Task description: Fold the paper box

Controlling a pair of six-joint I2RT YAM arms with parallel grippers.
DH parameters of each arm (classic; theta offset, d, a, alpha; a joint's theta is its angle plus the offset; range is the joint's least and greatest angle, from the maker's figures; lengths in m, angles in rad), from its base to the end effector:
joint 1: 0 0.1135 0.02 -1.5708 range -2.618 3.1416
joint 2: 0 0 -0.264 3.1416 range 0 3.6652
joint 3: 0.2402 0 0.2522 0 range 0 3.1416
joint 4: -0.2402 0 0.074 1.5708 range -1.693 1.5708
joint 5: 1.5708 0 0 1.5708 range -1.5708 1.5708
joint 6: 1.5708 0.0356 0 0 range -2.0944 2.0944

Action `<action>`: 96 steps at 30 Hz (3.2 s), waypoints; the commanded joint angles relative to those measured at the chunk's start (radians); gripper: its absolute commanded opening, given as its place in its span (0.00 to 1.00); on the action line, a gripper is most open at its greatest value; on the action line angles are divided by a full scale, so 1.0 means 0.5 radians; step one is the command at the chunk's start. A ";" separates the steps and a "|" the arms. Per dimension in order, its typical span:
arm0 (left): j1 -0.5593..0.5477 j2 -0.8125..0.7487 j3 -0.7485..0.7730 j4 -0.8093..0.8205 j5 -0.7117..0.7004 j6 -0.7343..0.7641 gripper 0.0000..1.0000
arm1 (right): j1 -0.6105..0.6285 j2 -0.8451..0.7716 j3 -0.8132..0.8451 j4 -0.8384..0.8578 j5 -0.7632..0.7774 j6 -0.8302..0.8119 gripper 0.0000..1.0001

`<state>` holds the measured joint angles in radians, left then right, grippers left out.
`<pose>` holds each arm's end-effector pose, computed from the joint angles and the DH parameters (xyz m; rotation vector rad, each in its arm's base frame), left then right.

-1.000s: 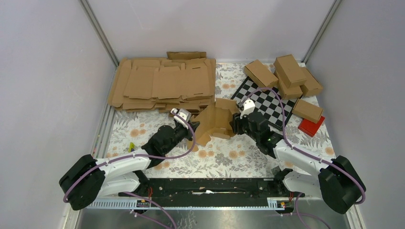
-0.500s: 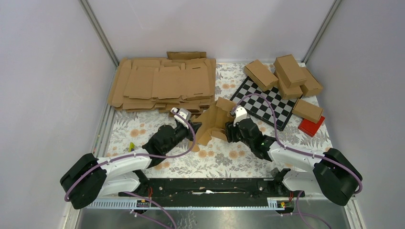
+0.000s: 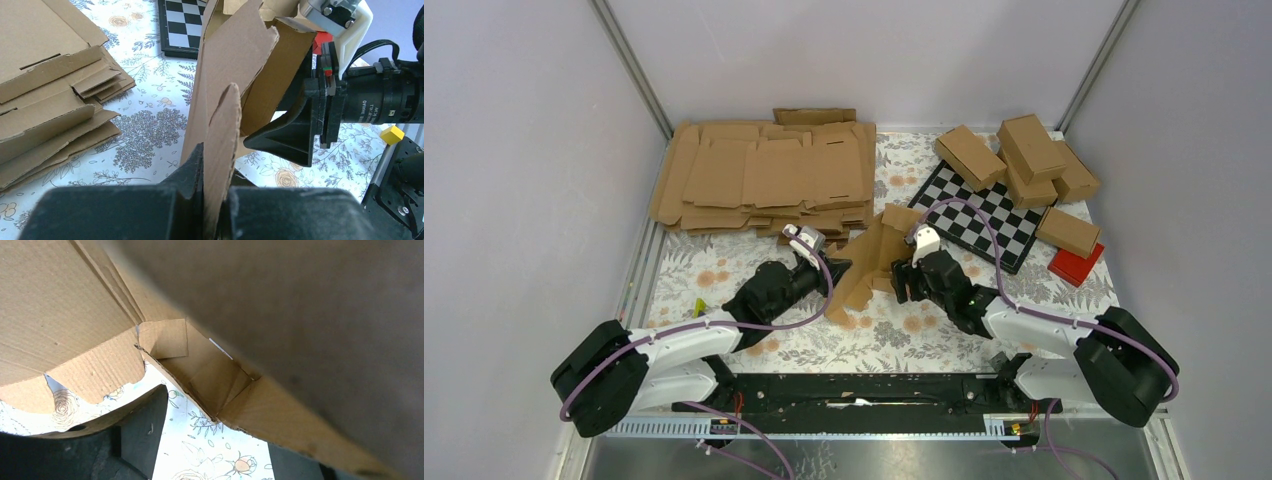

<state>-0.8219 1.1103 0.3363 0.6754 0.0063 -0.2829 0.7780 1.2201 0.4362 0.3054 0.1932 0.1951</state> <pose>0.1557 -0.1678 0.2109 0.4679 1.6752 -0.8315 0.1771 0.1649 0.1808 -0.4759 2.0090 0.4092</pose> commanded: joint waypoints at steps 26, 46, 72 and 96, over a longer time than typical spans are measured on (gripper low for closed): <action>-0.009 0.054 0.079 0.033 0.094 -0.042 0.00 | 0.033 0.043 0.005 0.021 0.466 0.663 0.72; -0.010 0.115 0.080 0.114 0.267 -0.054 0.00 | 0.033 -0.046 -0.030 -0.031 -0.211 0.154 0.85; -0.010 0.133 0.094 0.086 0.289 -0.045 0.00 | 0.030 -0.303 -0.207 0.104 -0.292 0.254 1.00; -0.011 0.100 0.091 0.068 0.306 -0.042 0.00 | 0.165 0.210 0.040 0.021 0.644 0.479 0.72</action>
<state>-0.8204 1.1709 0.3538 0.7269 0.1299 -0.2955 0.8085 1.2751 0.4061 0.3378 0.3504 0.4088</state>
